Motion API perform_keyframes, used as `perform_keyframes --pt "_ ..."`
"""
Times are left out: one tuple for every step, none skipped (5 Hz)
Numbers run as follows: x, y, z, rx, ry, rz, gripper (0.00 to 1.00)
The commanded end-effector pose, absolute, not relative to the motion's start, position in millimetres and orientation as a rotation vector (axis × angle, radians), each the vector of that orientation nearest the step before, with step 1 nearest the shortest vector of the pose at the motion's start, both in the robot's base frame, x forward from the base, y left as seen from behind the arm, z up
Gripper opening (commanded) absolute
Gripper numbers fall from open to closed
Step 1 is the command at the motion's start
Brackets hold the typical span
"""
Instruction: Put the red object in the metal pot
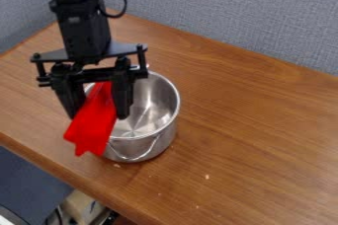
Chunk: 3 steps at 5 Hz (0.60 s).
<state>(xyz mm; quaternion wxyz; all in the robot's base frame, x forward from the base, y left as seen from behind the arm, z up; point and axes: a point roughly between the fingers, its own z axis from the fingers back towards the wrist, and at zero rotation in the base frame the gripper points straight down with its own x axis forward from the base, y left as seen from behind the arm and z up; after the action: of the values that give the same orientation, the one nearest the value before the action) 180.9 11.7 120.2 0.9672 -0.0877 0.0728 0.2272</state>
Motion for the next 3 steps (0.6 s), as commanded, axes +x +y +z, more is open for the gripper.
perform_keyframes --pt "196.9 13.3 124.9 -0.168 0.111 0.441 0.0" --pt "211.4 13.1 123.1 -0.163 0.114 0.428 0.0" --pt "218.9 14.8 117.6 -0.15 0.135 0.417 0.0"
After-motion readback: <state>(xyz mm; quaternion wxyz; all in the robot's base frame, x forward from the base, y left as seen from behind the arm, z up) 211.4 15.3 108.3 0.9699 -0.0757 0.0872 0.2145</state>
